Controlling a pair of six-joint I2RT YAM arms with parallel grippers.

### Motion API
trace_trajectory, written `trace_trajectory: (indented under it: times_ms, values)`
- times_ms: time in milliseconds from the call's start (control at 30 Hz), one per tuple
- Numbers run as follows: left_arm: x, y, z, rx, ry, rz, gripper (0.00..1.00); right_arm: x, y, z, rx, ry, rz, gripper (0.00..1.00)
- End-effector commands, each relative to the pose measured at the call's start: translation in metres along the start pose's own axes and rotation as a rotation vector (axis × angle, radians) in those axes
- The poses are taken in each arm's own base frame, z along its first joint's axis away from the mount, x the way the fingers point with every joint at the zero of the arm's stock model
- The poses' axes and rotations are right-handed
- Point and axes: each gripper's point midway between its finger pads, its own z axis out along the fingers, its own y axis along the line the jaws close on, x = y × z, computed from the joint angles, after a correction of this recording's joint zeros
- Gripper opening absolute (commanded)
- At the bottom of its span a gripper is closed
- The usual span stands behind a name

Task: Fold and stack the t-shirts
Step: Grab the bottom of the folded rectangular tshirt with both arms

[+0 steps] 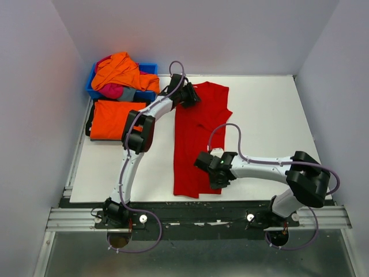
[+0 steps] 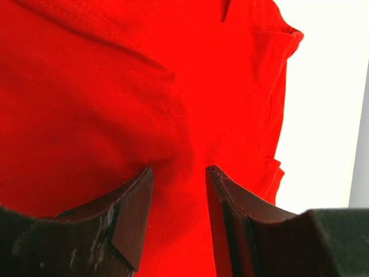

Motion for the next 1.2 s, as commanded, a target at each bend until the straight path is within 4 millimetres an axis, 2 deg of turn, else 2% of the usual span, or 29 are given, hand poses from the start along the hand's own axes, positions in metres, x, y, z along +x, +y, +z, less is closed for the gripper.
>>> trace_trajectory:
  times_ms: [0,133,233,400,633,800,867,900,1167]
  values:
    - [0.002,0.011,0.007,-0.022,0.011,-0.009,0.57,0.003,0.006,-0.003,-0.043,-0.002,0.025,0.25]
    - [0.003,0.015,0.009,-0.030,0.015,-0.014,0.57,0.001,0.010,-0.009,-0.084,-0.015,0.029,0.15]
    - [0.004,0.015,0.010,-0.028,0.019,-0.016,0.56,0.002,0.011,-0.010,-0.093,-0.009,0.023,0.01]
    - [0.002,0.016,0.010,-0.031,0.016,-0.012,0.56,0.004,0.007,-0.016,-0.098,-0.015,0.044,0.01]
    - [-0.001,0.020,0.015,-0.041,0.013,-0.015,0.56,0.009,-0.020,-0.034,-0.064,-0.047,0.094,0.01]
    - [0.001,0.025,0.018,-0.048,0.018,-0.020,0.56,0.023,-0.035,-0.028,-0.040,-0.028,0.108,0.01]
    - [0.001,0.025,0.019,-0.046,0.019,-0.019,0.56,0.023,-0.034,-0.027,-0.045,-0.026,0.112,0.07]
    - [0.000,0.026,0.019,-0.049,0.020,-0.020,0.56,0.023,-0.032,-0.027,-0.053,-0.027,0.114,0.08]
    - [-0.003,0.033,0.019,-0.056,0.017,-0.022,0.56,0.027,-0.046,-0.026,0.005,-0.018,0.127,0.03]
